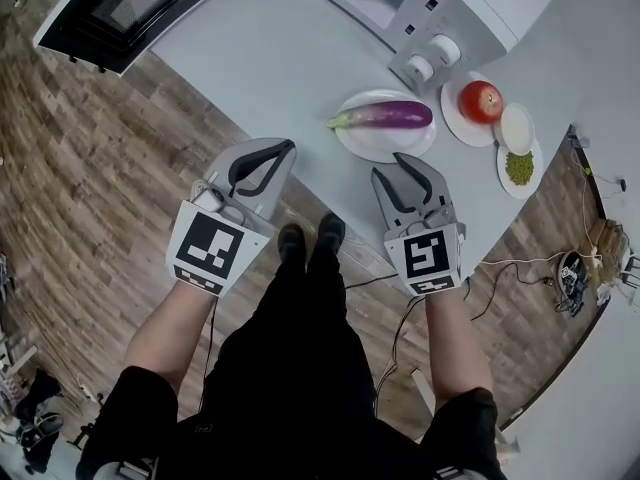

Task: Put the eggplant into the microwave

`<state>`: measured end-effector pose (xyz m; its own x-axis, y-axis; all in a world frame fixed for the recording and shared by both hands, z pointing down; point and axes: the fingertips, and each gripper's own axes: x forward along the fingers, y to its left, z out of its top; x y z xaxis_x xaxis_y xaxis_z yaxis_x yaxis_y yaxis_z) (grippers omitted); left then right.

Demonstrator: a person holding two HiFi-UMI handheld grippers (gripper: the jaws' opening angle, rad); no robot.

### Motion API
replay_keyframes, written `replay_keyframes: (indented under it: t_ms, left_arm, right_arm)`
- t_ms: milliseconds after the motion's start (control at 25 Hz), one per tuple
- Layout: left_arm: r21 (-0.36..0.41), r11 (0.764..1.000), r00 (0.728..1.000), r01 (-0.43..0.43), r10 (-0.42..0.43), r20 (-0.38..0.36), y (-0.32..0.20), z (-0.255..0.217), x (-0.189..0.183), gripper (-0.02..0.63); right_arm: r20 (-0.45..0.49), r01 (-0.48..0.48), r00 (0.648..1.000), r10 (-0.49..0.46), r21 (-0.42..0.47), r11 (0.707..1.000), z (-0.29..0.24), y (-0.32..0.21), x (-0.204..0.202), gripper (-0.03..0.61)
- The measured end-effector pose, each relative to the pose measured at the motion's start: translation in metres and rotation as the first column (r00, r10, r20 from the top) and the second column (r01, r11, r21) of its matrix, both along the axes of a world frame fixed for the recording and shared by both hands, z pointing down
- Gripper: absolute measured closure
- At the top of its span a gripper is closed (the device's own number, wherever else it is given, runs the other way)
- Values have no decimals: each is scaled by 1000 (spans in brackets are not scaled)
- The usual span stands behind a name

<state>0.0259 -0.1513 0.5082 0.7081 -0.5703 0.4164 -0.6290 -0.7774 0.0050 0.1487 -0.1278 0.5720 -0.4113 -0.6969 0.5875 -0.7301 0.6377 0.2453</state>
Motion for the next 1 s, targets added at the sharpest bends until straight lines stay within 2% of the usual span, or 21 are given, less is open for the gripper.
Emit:
replay_keyframes:
  t_ms: [400,600,840,1000]
  left_arm:
    - [4,1000,1000,-16,16,3,7,23,5,606]
    - [-2,1000,1000,-10,10,-4,13,24,3,605]
    - [-7,1000,1000,7,-7,7,12,28,-4,606]
    - [-10,1000,1000,5,-5,1,11,28,-3,604]
  right_arm:
    - [-116,61,991,-61,-10,998,24,-7,4,411]
    - [-159,62,985,-64,-16,998,31,-9,4,411]
    - [-327,133,938,-113,38,990,31,-15,-2,427]
    - [-334,131,935,-115,28,991,33,-19,-7,463]
